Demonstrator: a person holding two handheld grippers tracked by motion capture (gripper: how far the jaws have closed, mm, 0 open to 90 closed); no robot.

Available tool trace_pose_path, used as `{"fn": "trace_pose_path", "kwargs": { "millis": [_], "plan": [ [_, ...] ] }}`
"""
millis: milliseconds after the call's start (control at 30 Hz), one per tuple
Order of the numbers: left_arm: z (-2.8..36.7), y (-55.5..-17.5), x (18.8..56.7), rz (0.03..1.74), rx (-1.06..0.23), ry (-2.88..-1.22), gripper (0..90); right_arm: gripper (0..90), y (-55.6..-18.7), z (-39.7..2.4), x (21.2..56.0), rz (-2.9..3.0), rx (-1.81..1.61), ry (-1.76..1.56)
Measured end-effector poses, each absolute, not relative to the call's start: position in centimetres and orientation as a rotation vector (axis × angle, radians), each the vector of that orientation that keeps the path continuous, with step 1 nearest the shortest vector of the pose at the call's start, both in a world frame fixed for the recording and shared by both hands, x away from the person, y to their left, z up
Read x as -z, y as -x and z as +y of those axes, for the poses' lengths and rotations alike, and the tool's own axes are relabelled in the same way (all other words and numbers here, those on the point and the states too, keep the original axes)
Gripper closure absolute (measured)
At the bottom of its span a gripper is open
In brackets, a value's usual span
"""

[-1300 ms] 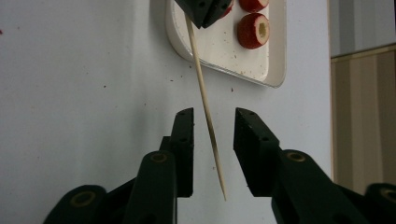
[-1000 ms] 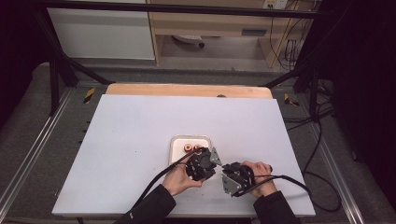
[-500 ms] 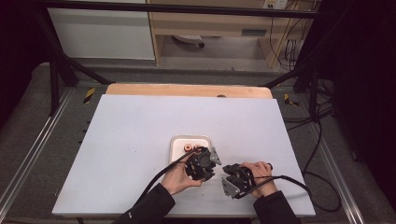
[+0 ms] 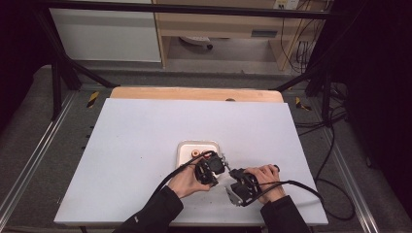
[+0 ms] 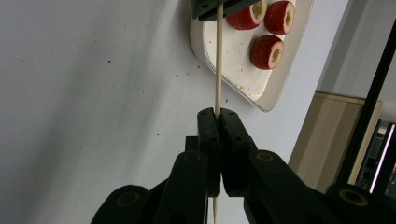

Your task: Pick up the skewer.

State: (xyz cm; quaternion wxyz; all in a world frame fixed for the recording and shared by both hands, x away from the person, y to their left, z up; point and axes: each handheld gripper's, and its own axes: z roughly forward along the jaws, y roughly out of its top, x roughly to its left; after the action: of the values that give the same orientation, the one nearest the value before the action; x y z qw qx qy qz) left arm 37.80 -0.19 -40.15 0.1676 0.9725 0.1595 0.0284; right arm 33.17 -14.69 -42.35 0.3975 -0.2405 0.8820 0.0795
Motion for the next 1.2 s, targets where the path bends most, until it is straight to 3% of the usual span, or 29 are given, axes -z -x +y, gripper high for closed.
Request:
{"fn": "trace_pose_path", "kwargs": {
  "millis": [200, 567, 933, 1200],
  "plan": [
    [-0.2, -37.6, 40.2, 0.471, -0.101, -2.772, 88.6, 86.3, -33.2, -14.8, 42.3, 2.25, -0.249, 0.575],
    [2.4, -36.3, 40.5, 0.546, -0.16, -2.666, 88.4, 48.7, -34.4, -17.9, 41.3, 2.409, -0.57, -0.069],
    [5.9, -34.9, 40.0, 0.671, -0.213, -2.424, 88.2, 29.5, -35.5, -20.7, 42.0, 2.447, -0.82, -0.664],
    [8.8, -33.7, 40.9, 0.777, -0.25, -2.252, 88.2, 14.7, -36.0, -21.6, 42.2, 2.463, -0.967, -0.907]
  ]
}}
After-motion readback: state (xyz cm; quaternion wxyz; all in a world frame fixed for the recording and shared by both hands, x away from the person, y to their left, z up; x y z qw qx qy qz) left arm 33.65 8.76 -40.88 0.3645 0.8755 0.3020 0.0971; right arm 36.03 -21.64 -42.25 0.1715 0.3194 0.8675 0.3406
